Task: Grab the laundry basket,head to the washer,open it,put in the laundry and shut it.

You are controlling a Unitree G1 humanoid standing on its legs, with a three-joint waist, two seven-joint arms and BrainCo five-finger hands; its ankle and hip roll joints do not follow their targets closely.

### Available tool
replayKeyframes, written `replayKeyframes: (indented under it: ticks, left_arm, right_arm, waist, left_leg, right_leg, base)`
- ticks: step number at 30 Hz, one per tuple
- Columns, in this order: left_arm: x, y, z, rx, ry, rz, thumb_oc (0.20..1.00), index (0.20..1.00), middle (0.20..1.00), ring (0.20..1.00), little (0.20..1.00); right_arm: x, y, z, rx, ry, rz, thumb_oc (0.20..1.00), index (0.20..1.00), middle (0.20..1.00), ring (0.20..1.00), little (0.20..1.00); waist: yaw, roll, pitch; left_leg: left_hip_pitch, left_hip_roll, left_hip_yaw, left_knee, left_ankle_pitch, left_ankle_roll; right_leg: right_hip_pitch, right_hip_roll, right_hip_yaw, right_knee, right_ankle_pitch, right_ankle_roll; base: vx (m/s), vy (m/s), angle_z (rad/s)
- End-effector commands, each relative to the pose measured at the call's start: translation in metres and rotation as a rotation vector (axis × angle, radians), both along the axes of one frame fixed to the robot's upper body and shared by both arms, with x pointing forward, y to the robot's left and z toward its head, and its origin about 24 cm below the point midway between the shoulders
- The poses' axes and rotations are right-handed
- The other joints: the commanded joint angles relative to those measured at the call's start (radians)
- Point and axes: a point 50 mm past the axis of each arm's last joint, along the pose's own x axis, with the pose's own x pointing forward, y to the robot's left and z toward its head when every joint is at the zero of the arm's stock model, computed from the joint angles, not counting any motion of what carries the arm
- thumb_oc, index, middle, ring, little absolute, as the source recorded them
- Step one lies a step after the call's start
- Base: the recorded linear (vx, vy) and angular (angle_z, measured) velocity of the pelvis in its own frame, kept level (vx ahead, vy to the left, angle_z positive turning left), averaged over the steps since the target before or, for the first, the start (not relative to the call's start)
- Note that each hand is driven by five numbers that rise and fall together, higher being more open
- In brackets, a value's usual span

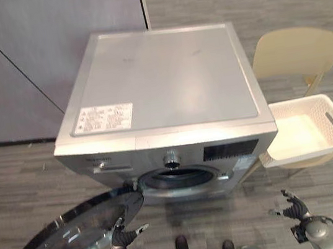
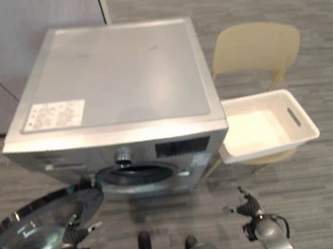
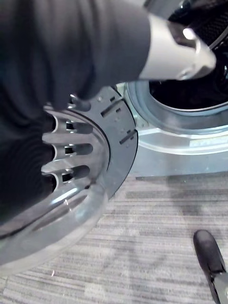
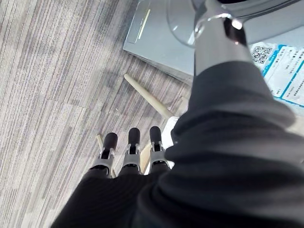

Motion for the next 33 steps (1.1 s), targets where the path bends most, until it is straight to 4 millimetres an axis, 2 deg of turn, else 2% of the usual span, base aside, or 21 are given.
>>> replayKeyframes:
  ticks: [1, 2, 4, 5, 7, 9, 10, 11, 12, 14, 15, 17, 18, 19, 21, 22, 23, 24, 25, 27, 33]
  left_arm:
    - [0.004, 0.000, 0.002, 0.027, -0.027, -0.017, 1.000, 1.000, 1.000, 1.000, 1.000]
    - [0.004, 0.000, 0.002, 0.027, -0.027, -0.017, 1.000, 1.000, 1.000, 1.000, 1.000]
    - [0.017, 0.006, 0.011, 0.064, -0.073, -0.004, 1.000, 1.000, 1.000, 1.000, 1.000]
    - [0.023, 0.011, 0.016, 0.086, -0.092, -0.007, 1.000, 1.000, 1.000, 1.000, 1.000]
    - [0.036, 0.016, 0.025, 0.121, -0.132, -0.024, 1.000, 1.000, 1.000, 1.000, 1.000]
    - [0.042, 0.017, 0.031, 0.124, -0.165, -0.022, 1.000, 1.000, 1.000, 1.000, 1.000]
    - [0.037, 0.016, 0.030, 0.123, -0.155, -0.018, 1.000, 1.000, 1.000, 1.000, 1.000]
    - [0.037, 0.016, 0.030, 0.123, -0.155, -0.018, 1.000, 1.000, 1.000, 1.000, 1.000]
    - [0.036, 0.015, 0.031, 0.118, -0.166, -0.024, 1.000, 1.000, 1.000, 1.000, 1.000]
    - [0.033, 0.008, 0.028, 0.097, -0.166, -0.027, 1.000, 1.000, 1.000, 1.000, 1.000]
    - [0.033, 0.008, 0.028, 0.097, -0.166, -0.027, 1.000, 1.000, 1.000, 1.000, 1.000]
    - [0.034, 0.002, 0.027, 0.073, -0.173, -0.027, 1.000, 1.000, 1.000, 1.000, 1.000]
    - [0.033, -0.001, 0.026, 0.072, -0.165, -0.060, 1.000, 1.000, 1.000, 1.000, 1.000]
    - [0.033, -0.001, 0.026, 0.072, -0.165, -0.060, 1.000, 1.000, 1.000, 1.000, 1.000]
    - [0.029, -0.001, 0.027, 0.085, -0.158, -0.099, 1.000, 1.000, 1.000, 1.000, 1.000]
    - [0.029, -0.002, 0.028, 0.085, -0.162, -0.109, 1.000, 1.000, 1.000, 1.000, 1.000]
    - [0.030, -0.002, 0.028, 0.085, -0.163, -0.109, 1.000, 1.000, 1.000, 1.000, 1.000]
    - [0.032, -0.003, 0.030, 0.081, -0.174, -0.115, 1.000, 1.000, 1.000, 1.000, 1.000]
    - [0.033, -0.003, 0.030, 0.081, -0.174, -0.114, 1.000, 1.000, 1.000, 1.000, 1.000]
    - [0.038, -0.007, 0.036, 0.082, -0.211, -0.128, 1.000, 1.000, 1.000, 1.000, 1.000]
    - [0.052, -0.006, 0.051, 0.131, -0.280, -0.160, 1.000, 1.000, 1.000, 1.000, 1.000]
  right_arm:
    - [0.019, -0.003, 0.013, -0.017, -0.077, 0.020, 1.000, 1.000, 1.000, 1.000, 1.000]
    - [0.019, -0.003, 0.013, -0.017, -0.077, 0.020, 1.000, 1.000, 1.000, 1.000, 1.000]
    - [0.034, 0.004, 0.021, -0.019, -0.127, 0.045, 1.000, 1.000, 1.000, 1.000, 1.000]
    - [0.038, 0.009, 0.023, -0.007, -0.142, 0.053, 1.000, 1.000, 1.000, 1.000, 1.000]
    - [0.040, 0.014, 0.023, 0.012, -0.148, 0.056, 1.000, 1.000, 1.000, 1.000, 1.000]
    - [0.037, 0.016, 0.018, 0.021, -0.125, 0.055, 1.000, 1.000, 1.000, 1.000, 1.000]
    - [0.029, 0.014, 0.011, 0.015, -0.081, 0.040, 1.000, 1.000, 1.000, 1.000, 1.000]
    - [0.029, 0.014, 0.011, 0.015, -0.081, 0.040, 1.000, 1.000, 1.000, 1.000, 1.000]
    - [0.025, 0.015, 0.008, 0.024, -0.069, 0.032, 1.000, 1.000, 1.000, 1.000, 1.000]
    - [0.028, 0.014, 0.009, 0.025, -0.076, 0.014, 1.000, 1.000, 1.000, 1.000, 1.000]
    - [0.028, 0.014, 0.009, 0.025, -0.076, 0.014, 1.000, 1.000, 1.000, 1.000, 1.000]
    - [0.031, 0.006, 0.012, -0.007, -0.081, 0.012, 1.000, 1.000, 1.000, 1.000, 1.000]
    - [0.031, 0.000, 0.013, -0.022, -0.080, 0.004, 1.000, 1.000, 1.000, 1.000, 1.000]
    - [0.031, 0.000, 0.013, -0.022, -0.080, 0.004, 1.000, 1.000, 1.000, 1.000, 1.000]
    - [0.027, -0.002, 0.013, -0.021, -0.073, 0.003, 1.000, 1.000, 1.000, 1.000, 1.000]
    - [0.023, -0.005, 0.011, -0.026, -0.061, 0.006, 1.000, 1.000, 1.000, 1.000, 1.000]
    - [0.023, -0.005, 0.011, -0.026, -0.062, 0.006, 1.000, 1.000, 1.000, 1.000, 1.000]
    - [0.023, -0.006, 0.010, -0.030, -0.052, 0.007, 1.000, 1.000, 1.000, 1.000, 1.000]
    - [0.023, -0.006, 0.010, -0.030, -0.052, 0.007, 1.000, 1.000, 1.000, 1.000, 1.000]
    - [0.018, -0.008, 0.008, -0.026, -0.040, -0.012, 1.000, 1.000, 1.000, 1.000, 1.000]
    - [0.018, -0.006, 0.007, -0.012, -0.041, -0.030, 1.000, 1.000, 1.000, 1.000, 1.000]
  waist:
    - [-0.021, 0.018, -0.007]
    - [-0.019, 0.017, -0.006]
    - [-0.024, 0.011, 0.036]
    - [-0.019, 0.015, 0.042]
    - [-0.014, 0.028, 0.062]
    - [0.009, 0.043, 0.060]
    - [0.036, 0.039, 0.053]
    - [0.036, 0.040, 0.052]
    - [0.059, 0.025, 0.055]
    - [0.079, 0.033, 0.055]
    - [0.079, 0.033, 0.055]
    - [0.084, 0.052, 0.087]
    - [0.073, 0.049, 0.100]
    - [0.073, 0.049, 0.100]
    - [0.054, 0.034, 0.095]
    - [0.038, 0.014, 0.095]
    - [0.038, 0.015, 0.093]
    - [0.024, 0.002, 0.088]
    - [0.022, 0.002, 0.086]
    - [0.001, 0.014, 0.051]
    - [-0.006, 0.009, 0.025]
  left_leg:
    - [0.071, 0.003, 0.033, -0.089, -0.011, -0.024]
    - [0.072, 0.004, 0.034, -0.089, -0.011, -0.024]
    - [0.030, 0.012, 0.060, -0.104, 0.012, -0.018]
    - [-0.001, 0.028, 0.059, -0.104, 0.027, -0.016]
    - [-0.046, 0.053, 0.067, -0.099, 0.070, -0.014]
    - [-0.083, 0.072, 0.075, -0.104, 0.097, -0.016]
    - [-0.115, 0.070, 0.069, -0.104, 0.115, -0.024]
    - [-0.116, 0.070, 0.069, -0.104, 0.115, -0.024]
    - [-0.136, 0.064, 0.060, -0.104, 0.139, -0.035]
    - [-0.225, 0.068, 0.042, -0.102, 0.212, -0.078]
    - [-0.225, 0.068, 0.042, -0.102, 0.212, -0.078]
    - [-0.262, 0.065, 0.038, -0.084, 0.238, -0.108]
    - [-0.274, 0.044, 0.034, -0.024, 0.193, -0.088]
    - [-0.275, 0.044, 0.034, -0.024, 0.193, -0.088]
    - [-0.244, 0.029, 0.025, 0.052, 0.115, -0.063]
    - [-0.203, 0.016, 0.014, 0.134, 0.022, -0.050]
    - [-0.206, 0.016, 0.013, 0.134, 0.023, -0.050]
    - [-0.158, 0.021, 0.015, 0.191, -0.045, -0.048]
    - [-0.161, 0.020, 0.014, 0.189, -0.041, -0.048]
    - [-0.047, 0.033, 0.033, 0.098, -0.055, -0.046]
    - [-0.019, 0.010, 0.015, 0.041, -0.053, -0.038]
  right_leg:
    - [0.025, -0.020, 0.057, -0.206, 0.176, 0.098]
    - [0.027, -0.019, 0.059, -0.207, 0.177, 0.099]
    - [-0.064, -0.019, 0.108, -0.140, 0.241, 0.132]
    - [-0.094, -0.006, 0.130, -0.118, 0.218, 0.142]
    - [-0.140, 0.029, 0.164, 0.017, 0.162, 0.132]
    - [-0.102, 0.020, 0.156, 0.099, 0.109, 0.109]
    - [-0.023, 0.010, 0.147, 0.108, 0.094, 0.102]
    - [-0.023, 0.011, 0.147, 0.108, 0.095, 0.102]
    - [0.047, 0.018, 0.134, 0.023, 0.043, 0.089]
    - [0.052, 0.068, 0.125, -0.113, -0.001, 0.042]
    - [0.052, 0.068, 0.125, -0.113, -0.001, 0.042]
    - [0.036, 0.083, 0.098, -0.136, 0.017, 0.031]
    - [0.016, 0.064, 0.068, -0.150, 0.044, 0.037]
    - [0.015, 0.065, 0.068, -0.150, 0.044, 0.036]
    - [-0.002, 0.034, 0.048, -0.160, 0.078, 0.041]
    - [-0.011, 0.005, 0.040, -0.162, 0.102, 0.038]
    - [-0.013, 0.005, 0.039, -0.164, 0.105, 0.038]
    - [-0.012, -0.015, 0.026, -0.181, 0.122, 0.039]
    - [-0.014, -0.016, 0.025, -0.182, 0.124, 0.039]
    - [-0.003, -0.009, 0.005, -0.198, 0.130, 0.053]
    - [0.013, -0.017, 0.014, -0.210, 0.152, 0.066]
  base:
    - [0.05, 0.114, -0.30]
    - [-0.15, 0.123, -0.53]
    - [-0.37, 0.036, -0.57]
    - [-0.38, -0.023, -0.68]
    - [-0.38, 0.001, -0.54]
    - [-0.35, -0.043, -0.17]
    - [-0.24, -0.085, -0.10]
    - [-0.22, -0.151, -0.07]
    - [-0.15, -0.147, 0.01]
    - [-0.26, -0.224, 0.07]
    - [-0.23, -0.148, 0.23]
    - [-0.31, -0.057, 0.48]
    - [-0.35, -0.032, 0.70]
    - [-0.36, -0.007, 0.81]
    - [-0.23, 0.032, 0.42]
    - [-0.17, 0.039, 0.13]
    - [-0.20, 0.076, 0.13]
    - [-0.08, 0.046, 0.36]
    - [-0.08, 0.082, 0.34]
    - [0.05, 0.123, 0.36]
    - [0.06, 0.114, 0.15]
